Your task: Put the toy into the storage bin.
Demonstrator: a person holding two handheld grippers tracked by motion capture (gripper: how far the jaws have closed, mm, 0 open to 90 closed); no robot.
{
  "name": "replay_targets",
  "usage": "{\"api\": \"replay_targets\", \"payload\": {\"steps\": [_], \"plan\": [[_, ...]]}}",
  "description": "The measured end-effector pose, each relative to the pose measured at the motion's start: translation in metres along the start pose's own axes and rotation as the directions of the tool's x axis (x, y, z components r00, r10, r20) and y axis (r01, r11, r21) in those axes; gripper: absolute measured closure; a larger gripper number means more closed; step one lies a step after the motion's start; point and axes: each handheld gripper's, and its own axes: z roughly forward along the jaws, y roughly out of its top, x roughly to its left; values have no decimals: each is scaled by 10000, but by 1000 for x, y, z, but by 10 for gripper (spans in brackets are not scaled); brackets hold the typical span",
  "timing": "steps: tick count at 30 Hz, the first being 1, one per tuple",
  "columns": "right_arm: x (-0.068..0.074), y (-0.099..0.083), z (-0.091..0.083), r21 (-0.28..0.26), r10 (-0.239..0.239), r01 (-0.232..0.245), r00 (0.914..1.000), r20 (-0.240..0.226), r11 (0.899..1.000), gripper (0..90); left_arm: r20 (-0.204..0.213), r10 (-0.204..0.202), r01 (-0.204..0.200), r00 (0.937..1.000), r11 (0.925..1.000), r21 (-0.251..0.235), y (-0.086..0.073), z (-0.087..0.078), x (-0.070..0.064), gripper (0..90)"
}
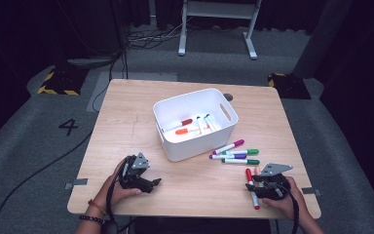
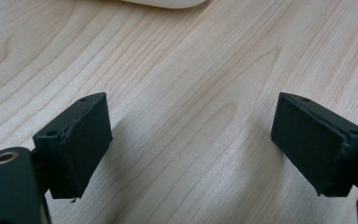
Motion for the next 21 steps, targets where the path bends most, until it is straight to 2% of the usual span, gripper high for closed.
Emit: {"api": "replay_targets", "payload": {"steps": [4, 7, 9, 10, 11, 16, 21], "plan": [[1, 6, 6, 79, 103, -102, 9999, -77, 9999, 570, 0, 1, -1, 10000, 10000, -1, 0, 0, 0, 123], [2, 11, 9, 28, 235, -234, 9993, -299, 9997, 601, -1, 2, -2, 10000, 10000, -1, 0, 0, 0, 124], [4, 14, 11, 76, 159, -157, 9995, -267, 9998, 629, 2, 1, -1, 10000, 10000, -2, 0, 0, 0, 124], [5, 15, 12, 46, 161, -160, 9996, -251, 9999, 645, 1, 0, 0, 10000, 10000, -3, 0, 0, 0, 124], [6, 15, 14, -63, 13, -14, 9997, -258, 10000, 704, 1, 0, 0, 10000, 10000, -3, 0, 0, 0, 124], [8, 17, 15, -55, -27, 25, 9996, -274, 10000, 739, 2, 0, 0, 10000, 10000, 0, 0, 0, 0, 124], [9, 18, 16, -135, -58, 52, 9988, -488, 9999, 746, 2, 11, -11, 10000, 10000, -5, 0, 0, 0, 124]]}}
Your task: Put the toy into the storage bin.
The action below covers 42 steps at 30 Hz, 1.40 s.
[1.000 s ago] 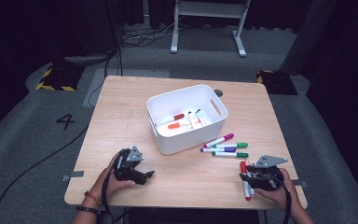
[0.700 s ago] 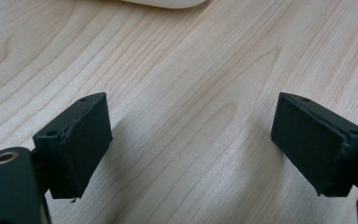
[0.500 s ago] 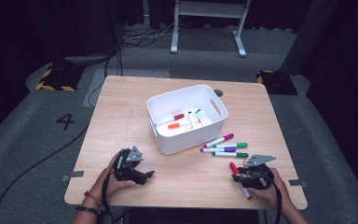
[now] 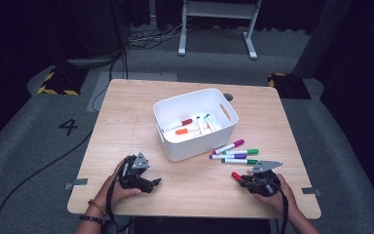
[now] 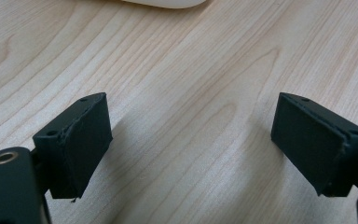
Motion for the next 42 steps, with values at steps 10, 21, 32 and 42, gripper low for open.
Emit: {"api": "replay_targets", "payload": {"steps": [10, 21, 32, 42], "plan": [[-1, 9, -23, -1445, 104, -192, 9980, -618, 9893, 748, -2, -9, 9, 10000, 10000, 3, 0, 0, 0, 123], [-12, 48, -52, -3009, -497, 237, 9956, -793, 9534, 748, 48, -36, 36, 10000, 10000, -4, 0, 0, 0, 124], [-25, 102, -74, -3715, -998, 883, 9949, -118, 9242, 748, 53, 34, -34, 10000, 10000, 1, 0, 0, 1, 123], [-42, 160, -79, -3804, -1250, 1314, 9913, 415, 9154, 748, 17, 60, -60, 10000, 10000, 8, 0, 0, 1, 123]]}}
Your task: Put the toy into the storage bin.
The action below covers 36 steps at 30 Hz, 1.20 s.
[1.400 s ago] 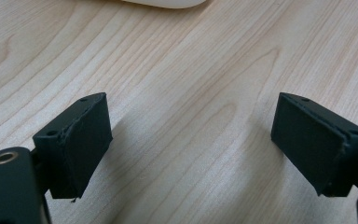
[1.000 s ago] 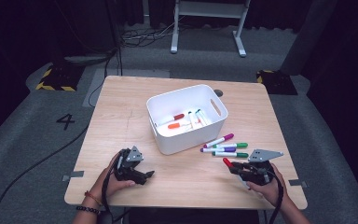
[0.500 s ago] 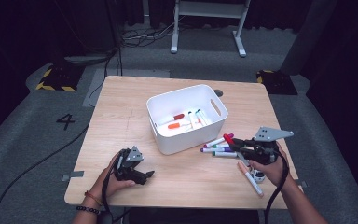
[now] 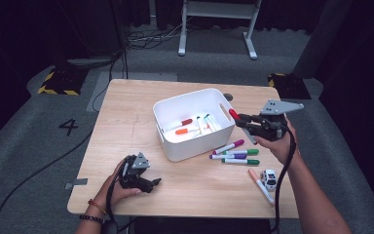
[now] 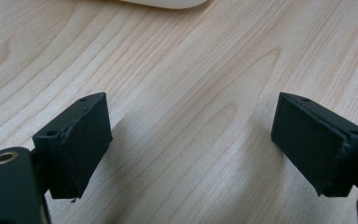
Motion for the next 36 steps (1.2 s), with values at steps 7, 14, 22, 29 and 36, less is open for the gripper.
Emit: {"api": "replay_targets", "payload": {"steps": [7, 14, 22, 29, 36], "plan": [[-5, 18, 21, 125, -193, 191, 9996, 212, 9997, 748, 3, 8, -8, 10000, 10000, 2, 0, 0, 0, 123], [-12, 32, 36, 54, -299, 298, 9992, 276, 9995, 747, 3, 5, -5, 10000, 10000, -1, 0, 0, 0, 123], [-15, 44, 51, 141, -517, 514, 9984, 229, 9986, 748, -5, 6, -6, 10000, 10000, -26, 0, 0, 0, 123], [-12, 55, 70, 288, -990, 987, 9951, 72, 9947, 748, 0, 13, -13, 10000, 10000, -10, 0, 0, 0, 124], [-8, 56, 94, 598, -1316, 1334, 9908, -317, 9893, 747, 3, 20, -20, 10000, 10000, -9, 0, 0, 0, 124]]}}
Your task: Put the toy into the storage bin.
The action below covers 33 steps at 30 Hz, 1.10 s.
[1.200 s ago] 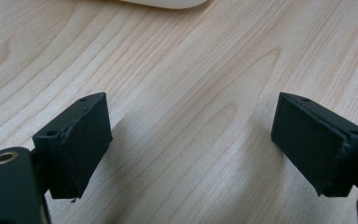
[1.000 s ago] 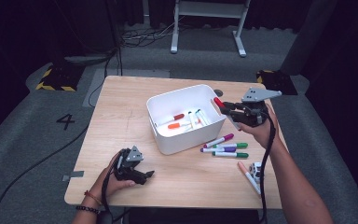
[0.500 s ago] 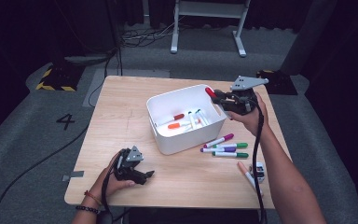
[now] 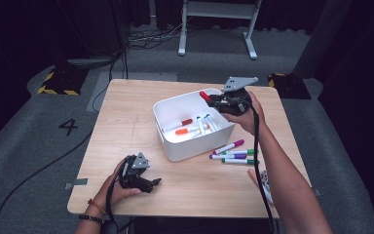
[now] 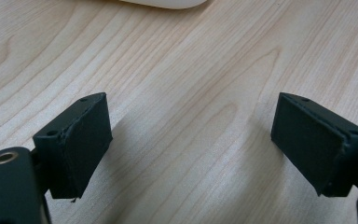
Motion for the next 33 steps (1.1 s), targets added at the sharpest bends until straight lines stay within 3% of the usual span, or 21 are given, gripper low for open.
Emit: {"api": "replay_targets", "payload": {"steps": [7, 12, 15, 16, 18, 20, 23, 25, 26, 33], "plan": [[5, 2, 21, 336, -204, 217, 9991, -372, 9992, 747, -11, -30, 30, 10000, 10000, -7, 0, 0, 0, 124], [16, 0, 30, 786, -827, 887, 9936, -765, 9930, 747, 70, -75, 75, 9999, 10000, -7, 0, 0, 0, 124], [21, -2, 33, 1015, -1161, 1290, 9855, -1240, 9864, 746, 55, -74, 74, 10000, 10000, -21, 0, 0, 0, 124], [24, -3, 35, 1101, -1432, 1619, 9766, -1604, 9806, 745, 55, -73, 73, 10000, 10000, -20, 0, 0, 0, 124], [24, -4, 35, 1118, -1464, 1683, 9725, -1812, 9794, 745, 53, -69, 69, 10000, 10000, -20, 0, 0, 0, 125], [26, -6, 35, 1251, -1737, 2059, 9578, -2289, 9705, 744, 56, -70, 70, 10000, 10000, -9, 0, 0, 0, 124], [25, -9, 35, 1511, -1644, 2112, 9476, -2739, 9657, 743, 55, -71, 71, 10000, 10000, -19, 0, 0, 0, 125], [25, -12, 35, 1753, -1538, 2096, 9457, -2863, 9620, 743, 54, -70, 70, 10000, 10000, -18, 0, 0, 0, 124], [25, -15, 35, 1794, -1568, 2180, 9399, -3033, 9593, 742, 15, -52, 52, 10000, 10000, -16, 0, 0, 0, 125], [28, -20, 31, 1676, -1434, 2016, 9410, -3064, 9650, 657, 69, -81, 81, 9999, 10000, -11, 0, 0, 0, 125]]}}
